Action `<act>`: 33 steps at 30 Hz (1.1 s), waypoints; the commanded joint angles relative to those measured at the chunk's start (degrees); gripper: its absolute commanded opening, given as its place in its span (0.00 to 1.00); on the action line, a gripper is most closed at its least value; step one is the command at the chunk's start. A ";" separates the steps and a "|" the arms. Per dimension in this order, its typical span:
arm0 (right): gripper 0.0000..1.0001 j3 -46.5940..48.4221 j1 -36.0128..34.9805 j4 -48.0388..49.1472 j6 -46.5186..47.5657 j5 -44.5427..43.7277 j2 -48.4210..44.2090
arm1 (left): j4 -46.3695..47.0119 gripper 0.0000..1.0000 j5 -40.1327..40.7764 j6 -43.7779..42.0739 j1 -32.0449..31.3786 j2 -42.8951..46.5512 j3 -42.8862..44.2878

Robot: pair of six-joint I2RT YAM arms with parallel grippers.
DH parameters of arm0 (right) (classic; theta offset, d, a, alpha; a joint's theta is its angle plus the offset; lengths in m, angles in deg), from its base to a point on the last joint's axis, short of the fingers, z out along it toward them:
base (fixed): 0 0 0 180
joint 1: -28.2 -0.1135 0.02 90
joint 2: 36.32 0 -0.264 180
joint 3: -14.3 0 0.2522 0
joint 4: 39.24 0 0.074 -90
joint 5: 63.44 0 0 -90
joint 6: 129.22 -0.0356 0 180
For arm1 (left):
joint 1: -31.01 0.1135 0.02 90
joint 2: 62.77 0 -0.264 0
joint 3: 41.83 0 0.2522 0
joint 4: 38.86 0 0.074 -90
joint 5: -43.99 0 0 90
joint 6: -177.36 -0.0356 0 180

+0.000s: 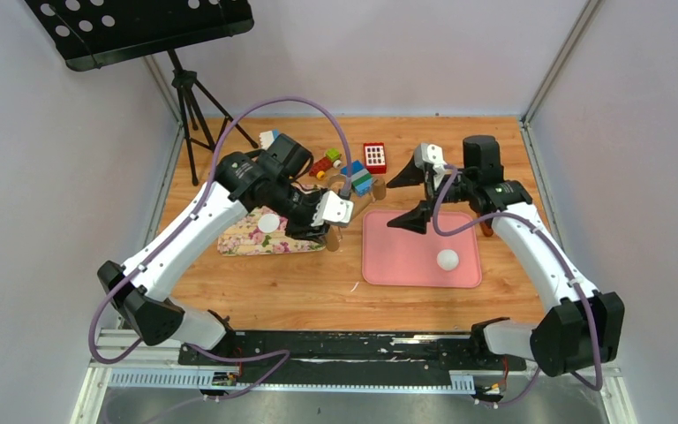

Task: Roll out the dumpling wrappers from the dough
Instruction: Pick up the rolling pin from the center of the board.

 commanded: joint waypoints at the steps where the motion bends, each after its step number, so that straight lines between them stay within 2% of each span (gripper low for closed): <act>1: 1.00 1.18 0.02 5.58 5.82 3.82 2.96 | -1.42 0.00 -5.02 -5.99 -0.24 3.17 0.17; 4: 1.00 1.65 0.02 5.57 7.69 7.14 4.49 | -3.51 0.00 -6.16 -7.92 -0.25 2.94 0.19; 7: 0.99 2.39 0.04 5.55 8.70 14.16 6.91 | -4.59 0.00 -6.87 -8.98 -0.27 2.90 0.04; 10: 0.93 4.89 -0.82 3.98 7.69 21.14 10.62 | -4.04 0.00 -6.95 -8.75 -0.26 3.14 -0.55; 12: 0.89 7.78 -2.63 -1.12 9.27 20.70 13.20 | -2.30 0.00 -6.37 -7.46 -0.25 3.45 -1.00; 15: 0.88 9.04 -4.50 -7.81 14.79 20.97 15.51 | 1.48 0.00 -5.71 -5.52 -0.25 4.81 -2.70; 22: 0.87 7.82 -7.47 -8.29 15.87 17.59 16.25 | 2.21 0.00 -6.26 -4.98 -0.28 5.05 -2.08; 25: 0.79 7.76 -8.06 -8.30 15.56 16.81 16.71 | 2.39 0.00 -6.28 -4.67 -0.25 4.75 -2.36; 33: 0.71 8.90 -9.29 -8.46 12.77 17.30 17.04 | 3.05 0.00 -4.69 -3.01 -0.25 3.21 -2.38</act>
